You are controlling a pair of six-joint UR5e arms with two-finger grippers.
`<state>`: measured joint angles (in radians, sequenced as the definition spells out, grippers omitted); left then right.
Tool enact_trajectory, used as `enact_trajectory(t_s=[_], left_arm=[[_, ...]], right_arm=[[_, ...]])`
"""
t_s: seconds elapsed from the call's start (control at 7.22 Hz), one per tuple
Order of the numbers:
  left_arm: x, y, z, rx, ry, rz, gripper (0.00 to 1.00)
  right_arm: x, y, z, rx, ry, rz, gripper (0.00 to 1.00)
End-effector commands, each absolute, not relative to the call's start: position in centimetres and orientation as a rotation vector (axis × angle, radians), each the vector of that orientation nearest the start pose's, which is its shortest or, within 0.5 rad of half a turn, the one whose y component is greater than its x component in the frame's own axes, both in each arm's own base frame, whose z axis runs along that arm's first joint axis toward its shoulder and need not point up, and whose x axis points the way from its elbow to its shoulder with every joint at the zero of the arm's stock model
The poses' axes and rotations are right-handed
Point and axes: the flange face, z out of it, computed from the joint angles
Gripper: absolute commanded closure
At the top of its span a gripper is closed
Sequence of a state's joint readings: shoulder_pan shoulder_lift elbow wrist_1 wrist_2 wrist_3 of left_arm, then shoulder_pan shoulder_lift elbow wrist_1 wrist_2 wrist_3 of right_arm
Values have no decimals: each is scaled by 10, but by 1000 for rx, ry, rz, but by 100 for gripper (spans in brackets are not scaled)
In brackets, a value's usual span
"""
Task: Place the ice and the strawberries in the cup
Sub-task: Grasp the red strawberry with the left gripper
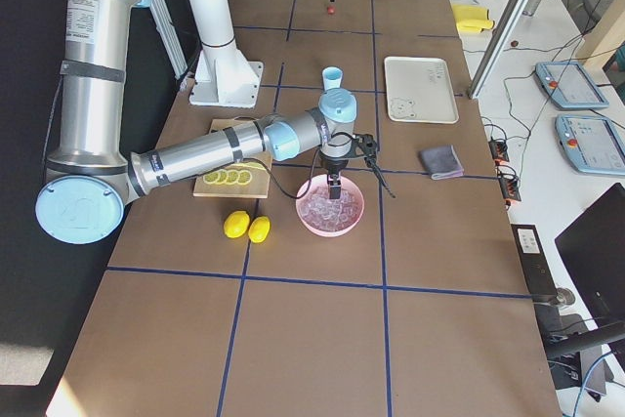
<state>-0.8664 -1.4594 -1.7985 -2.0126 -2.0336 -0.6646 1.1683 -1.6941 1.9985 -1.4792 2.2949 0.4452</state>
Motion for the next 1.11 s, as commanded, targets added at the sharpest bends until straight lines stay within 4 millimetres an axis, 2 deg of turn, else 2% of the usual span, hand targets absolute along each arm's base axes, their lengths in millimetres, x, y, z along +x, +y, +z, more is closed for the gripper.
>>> enact_trajectory(t_s=[0.0, 0.55, 0.97], left_arm=[[253, -429, 584, 173, 731, 180, 3], [260, -416, 583, 94, 804, 218, 7], [262, -412, 589, 78, 797, 222, 16]], right_arm=[[-111, -434, 496, 54, -807, -104, 1], [-113, -436, 495, 53, -811, -106, 1], [-113, -437, 498, 48, -809, -104, 1]])
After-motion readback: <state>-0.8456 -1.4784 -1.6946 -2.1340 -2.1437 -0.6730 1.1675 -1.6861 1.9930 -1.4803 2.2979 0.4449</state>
